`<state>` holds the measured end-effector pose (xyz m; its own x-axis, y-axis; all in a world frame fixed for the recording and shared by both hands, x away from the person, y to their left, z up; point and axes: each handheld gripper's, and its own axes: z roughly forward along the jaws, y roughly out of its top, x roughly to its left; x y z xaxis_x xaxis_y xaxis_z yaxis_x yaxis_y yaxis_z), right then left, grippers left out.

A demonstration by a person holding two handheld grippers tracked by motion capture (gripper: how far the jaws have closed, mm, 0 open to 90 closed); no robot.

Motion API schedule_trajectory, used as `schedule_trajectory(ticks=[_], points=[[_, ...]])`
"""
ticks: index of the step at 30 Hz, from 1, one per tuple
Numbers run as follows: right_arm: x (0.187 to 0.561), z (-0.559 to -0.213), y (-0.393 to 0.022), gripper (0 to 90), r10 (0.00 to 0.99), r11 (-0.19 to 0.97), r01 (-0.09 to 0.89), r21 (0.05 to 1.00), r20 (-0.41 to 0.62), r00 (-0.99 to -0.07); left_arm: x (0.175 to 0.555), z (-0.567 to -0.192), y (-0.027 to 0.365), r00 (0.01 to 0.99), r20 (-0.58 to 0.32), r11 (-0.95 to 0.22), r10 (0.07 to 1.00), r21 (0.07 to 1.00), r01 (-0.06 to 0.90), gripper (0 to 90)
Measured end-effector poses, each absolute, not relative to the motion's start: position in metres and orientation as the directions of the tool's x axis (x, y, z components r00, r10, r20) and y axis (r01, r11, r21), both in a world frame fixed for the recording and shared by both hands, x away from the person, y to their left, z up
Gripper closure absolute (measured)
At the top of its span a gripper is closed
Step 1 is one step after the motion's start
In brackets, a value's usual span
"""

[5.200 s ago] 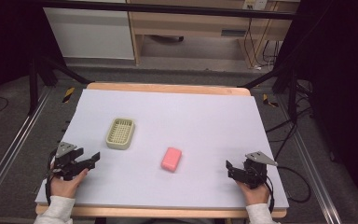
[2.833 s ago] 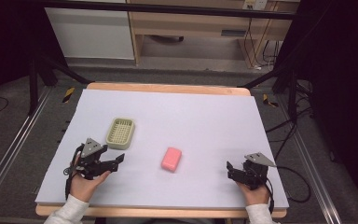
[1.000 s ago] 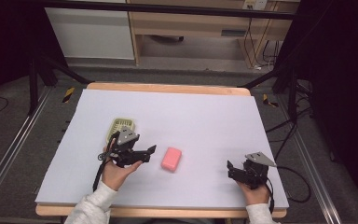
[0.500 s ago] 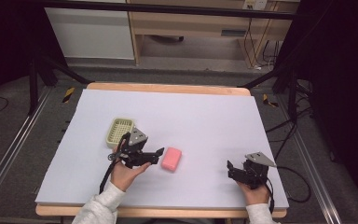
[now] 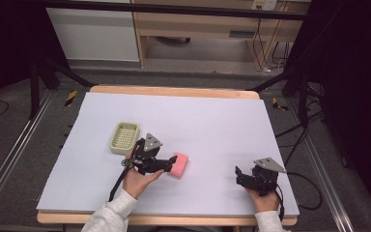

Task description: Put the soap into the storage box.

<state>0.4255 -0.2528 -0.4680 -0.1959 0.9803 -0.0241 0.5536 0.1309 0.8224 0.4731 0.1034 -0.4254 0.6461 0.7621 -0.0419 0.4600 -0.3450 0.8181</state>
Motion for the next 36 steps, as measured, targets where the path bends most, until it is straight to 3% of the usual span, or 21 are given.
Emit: schedule_trajectory(ticks=[36], points=[[0.426,-0.469,-0.252,10.8,0.979,0.136,0.557,0.819,-0.026,-0.202,0.479,-0.449,0.069,0.665,-0.033,-0.403,0.746,0.773,0.49,19.4]])
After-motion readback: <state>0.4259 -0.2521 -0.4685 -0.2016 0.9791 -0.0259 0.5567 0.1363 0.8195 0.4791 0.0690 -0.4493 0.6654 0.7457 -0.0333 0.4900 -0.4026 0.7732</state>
